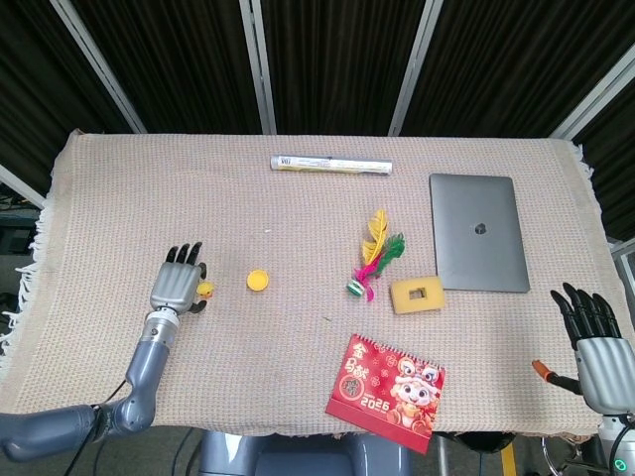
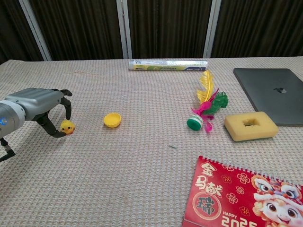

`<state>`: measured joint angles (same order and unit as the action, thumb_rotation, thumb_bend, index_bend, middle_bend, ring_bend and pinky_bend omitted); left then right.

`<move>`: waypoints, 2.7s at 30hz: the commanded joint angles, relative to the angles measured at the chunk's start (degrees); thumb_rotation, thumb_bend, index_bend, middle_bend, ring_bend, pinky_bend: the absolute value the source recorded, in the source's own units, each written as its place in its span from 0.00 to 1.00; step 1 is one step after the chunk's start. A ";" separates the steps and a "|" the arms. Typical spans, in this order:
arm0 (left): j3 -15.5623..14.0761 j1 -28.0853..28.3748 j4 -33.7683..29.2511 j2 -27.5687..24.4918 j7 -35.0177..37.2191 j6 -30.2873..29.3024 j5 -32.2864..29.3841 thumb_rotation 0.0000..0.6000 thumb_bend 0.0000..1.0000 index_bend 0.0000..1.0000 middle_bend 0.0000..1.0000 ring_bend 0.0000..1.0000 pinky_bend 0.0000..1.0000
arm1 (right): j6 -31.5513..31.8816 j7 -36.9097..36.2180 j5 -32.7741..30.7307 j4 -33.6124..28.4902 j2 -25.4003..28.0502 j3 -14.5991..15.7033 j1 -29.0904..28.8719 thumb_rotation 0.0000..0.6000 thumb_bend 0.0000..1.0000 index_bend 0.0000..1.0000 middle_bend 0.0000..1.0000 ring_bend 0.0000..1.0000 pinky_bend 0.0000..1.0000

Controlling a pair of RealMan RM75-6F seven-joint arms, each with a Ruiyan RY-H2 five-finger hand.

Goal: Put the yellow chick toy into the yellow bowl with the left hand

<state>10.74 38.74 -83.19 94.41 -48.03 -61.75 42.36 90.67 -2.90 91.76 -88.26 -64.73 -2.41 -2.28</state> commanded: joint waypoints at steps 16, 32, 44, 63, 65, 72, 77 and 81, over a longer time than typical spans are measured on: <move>-0.60 0.46 1.35 1.28 3.76 -1.50 2.19 0.93 0.47 0.50 0.00 0.00 0.09 | 1.10 -0.98 -0.18 0.56 -0.40 -0.46 0.40 1.00 0.00 0.06 0.00 0.00 0.00; 3.92 7.01 4.18 7.48 4.20 0.16 2.70 0.93 0.46 0.51 0.00 0.00 0.09 | 0.68 -1.94 -0.53 0.47 -0.26 -0.58 0.30 1.00 0.00 0.06 0.00 0.00 0.00; 3.54 9.62 7.59 11.62 2.85 1.12 1.72 0.93 0.34 0.41 0.00 0.00 0.08 | 1.49 -3.24 -0.10 0.71 -0.32 -0.84 0.36 1.00 0.00 0.06 0.00 0.00 0.00; 3.86 7.65 -2.10 2.85 4.91 -2.10 3.21 0.89 0.24 0.24 0.00 0.00 0.04 | 1.78 -2.68 0.05 1.15 -0.65 -0.85 0.47 1.00 0.00 0.06 0.00 0.00 0.00; 3.07 5.99 -5.47 -0.11 6.17 -3.54 4.75 0.89 0.24 0.24 0.00 0.00 0.04 | 1.58 -2.36 0.06 1.17 -0.60 -0.75 0.44 1.00 0.00 0.06 0.00 0.00 0.00; -4.01 -3.74 -15.62 -12.03 13.11 -11.95 14.57 0.89 0.24 0.19 0.00 0.00 0.03 | -0.42 -0.38 -0.43 0.40 0.05 0.00 0.23 1.00 0.00 0.06 0.00 0.00 0.00; -10.88 -11.55 -18.30 -19.49 20.45 -17.95 23.22 0.84 0.14 0.03 0.00 0.00 0.01 | -1.60 1.33 -0.86 -0.75 0.56 0.30 0.05 1.00 0.00 0.02 0.00 0.00 0.00; -15.54 -17.02 -18.52 -24.31 25.54 -23.10 30.29 0.80 0.09 0.00 0.00 0.00 0.00 | -2.40 2.80 -1.27 -1.71 0.71 0.39 -0.11 1.00 0.00 0.01 0.00 0.00 0.00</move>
<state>-1.40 25.01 -100.68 72.88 -26.20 -81.13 68.49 88.45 -0.31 90.62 -89.77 -64.07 -2.06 -2.34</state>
